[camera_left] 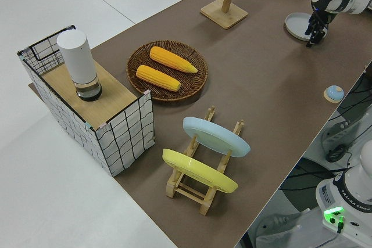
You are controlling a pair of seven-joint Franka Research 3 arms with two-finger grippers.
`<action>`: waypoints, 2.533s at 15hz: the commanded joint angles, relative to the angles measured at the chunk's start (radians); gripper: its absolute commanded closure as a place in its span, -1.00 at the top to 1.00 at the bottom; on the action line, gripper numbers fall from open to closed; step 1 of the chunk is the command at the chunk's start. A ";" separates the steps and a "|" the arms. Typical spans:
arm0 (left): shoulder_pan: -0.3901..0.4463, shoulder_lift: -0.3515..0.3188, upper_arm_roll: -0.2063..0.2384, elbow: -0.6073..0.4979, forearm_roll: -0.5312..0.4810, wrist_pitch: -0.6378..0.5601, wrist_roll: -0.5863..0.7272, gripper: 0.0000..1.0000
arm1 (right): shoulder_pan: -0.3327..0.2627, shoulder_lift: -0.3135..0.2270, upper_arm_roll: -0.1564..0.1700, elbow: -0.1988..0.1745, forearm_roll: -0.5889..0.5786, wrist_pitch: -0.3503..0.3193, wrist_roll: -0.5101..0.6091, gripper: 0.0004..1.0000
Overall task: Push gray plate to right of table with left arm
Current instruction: 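Keep pushing the gray plate with the left gripper toward the toaster oven, then lift the left gripper off the plate and withdraw it upward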
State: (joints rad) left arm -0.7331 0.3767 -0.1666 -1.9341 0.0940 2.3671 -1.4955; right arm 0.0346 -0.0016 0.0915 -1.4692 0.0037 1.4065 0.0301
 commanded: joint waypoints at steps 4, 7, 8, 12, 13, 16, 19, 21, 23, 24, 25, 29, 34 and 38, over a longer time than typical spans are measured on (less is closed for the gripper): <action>-0.012 0.005 0.016 0.037 0.024 -0.054 -0.017 0.97 | -0.012 -0.006 0.005 0.001 0.010 -0.012 -0.003 0.97; -0.009 -0.001 0.018 0.055 0.024 -0.094 -0.019 0.97 | -0.012 -0.006 0.005 0.001 0.010 -0.012 -0.003 0.97; -0.009 -0.001 0.019 0.060 0.024 -0.103 -0.017 0.97 | -0.012 -0.006 0.005 0.001 0.010 -0.012 -0.003 0.97; -0.002 -0.002 0.022 0.098 0.024 -0.143 -0.005 0.95 | -0.012 -0.006 0.005 0.001 0.009 -0.012 -0.003 0.97; 0.000 -0.002 0.022 0.102 0.023 -0.155 0.032 0.95 | -0.012 -0.006 0.005 0.001 0.010 -0.012 -0.003 0.97; 0.029 -0.009 0.025 0.145 0.023 -0.234 0.110 0.95 | -0.012 -0.006 0.005 0.001 0.010 -0.012 -0.003 0.97; 0.066 -0.010 0.027 0.242 0.020 -0.386 0.243 0.97 | -0.012 -0.006 0.005 0.001 0.010 -0.012 -0.003 0.97; 0.130 -0.010 0.027 0.321 0.021 -0.477 0.315 0.97 | -0.012 -0.006 0.005 0.001 0.010 -0.012 -0.003 0.97; 0.194 -0.016 0.028 0.389 0.009 -0.581 0.429 0.97 | -0.012 -0.006 0.005 0.000 0.010 -0.012 -0.003 0.97; 0.231 -0.018 0.027 0.424 0.006 -0.617 0.492 0.97 | -0.012 -0.006 0.005 0.000 0.009 -0.012 -0.003 0.97; 0.277 -0.025 0.022 0.457 0.003 -0.652 0.556 0.97 | -0.012 -0.006 0.005 0.001 0.009 -0.012 -0.003 0.97; 0.437 -0.071 0.025 0.520 -0.016 -0.762 0.837 0.97 | -0.012 -0.006 0.005 0.000 0.010 -0.012 -0.003 0.97; 0.604 -0.140 0.025 0.518 -0.043 -0.812 1.076 0.97 | -0.012 -0.006 0.005 0.001 0.010 -0.012 -0.003 0.97; 0.701 -0.194 0.025 0.509 -0.045 -0.861 1.208 0.98 | -0.012 -0.006 0.005 0.001 0.010 -0.012 -0.003 0.97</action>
State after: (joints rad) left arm -0.0940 0.2244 -0.1315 -1.4135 0.0641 1.5595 -0.3818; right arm 0.0346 -0.0016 0.0915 -1.4692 0.0037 1.4065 0.0302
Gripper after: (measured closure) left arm 0.009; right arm 0.013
